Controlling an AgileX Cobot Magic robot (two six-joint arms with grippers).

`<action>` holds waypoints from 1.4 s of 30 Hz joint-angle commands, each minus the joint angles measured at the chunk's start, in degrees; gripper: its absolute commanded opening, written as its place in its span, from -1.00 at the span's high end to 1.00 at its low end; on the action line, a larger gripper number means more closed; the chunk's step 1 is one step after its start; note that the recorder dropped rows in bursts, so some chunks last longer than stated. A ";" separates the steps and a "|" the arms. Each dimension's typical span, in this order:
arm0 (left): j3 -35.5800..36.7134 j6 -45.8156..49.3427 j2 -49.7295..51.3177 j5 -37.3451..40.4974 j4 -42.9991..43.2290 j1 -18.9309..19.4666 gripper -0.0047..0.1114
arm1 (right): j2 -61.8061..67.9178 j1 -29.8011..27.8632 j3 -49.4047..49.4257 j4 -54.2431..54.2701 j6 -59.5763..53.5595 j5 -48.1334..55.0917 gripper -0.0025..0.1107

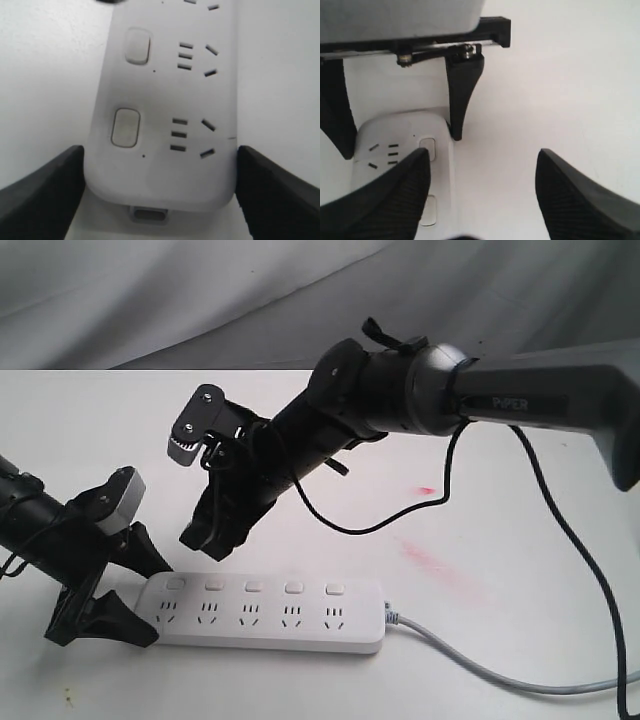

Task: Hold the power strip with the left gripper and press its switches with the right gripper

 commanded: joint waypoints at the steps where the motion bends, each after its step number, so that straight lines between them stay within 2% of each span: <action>1: 0.28 0.12 0.51 -2.66 4.24 -0.40 -0.04 | 0.59 -0.28 0.11 0.25 -0.51 -0.37 -0.05; 6: 0.28 0.12 0.51 -2.66 4.24 -0.40 -0.04 | 2.07 -0.28 0.11 0.69 2.21 0.30 -0.05; 11: 0.28 0.12 0.51 -2.66 4.24 -0.40 -0.04 | 3.64 -0.28 0.11 -0.28 -3.57 4.35 -0.05; 20: 0.28 0.12 0.51 -2.66 4.24 -0.40 -0.04 | 4.06 -0.28 0.37 -0.48 -4.96 -0.68 -0.05; 42: 0.28 0.12 0.51 -2.66 4.24 -0.40 -0.04 | 6.24 -0.28 1.08 -9.49 -0.64 1.49 -0.05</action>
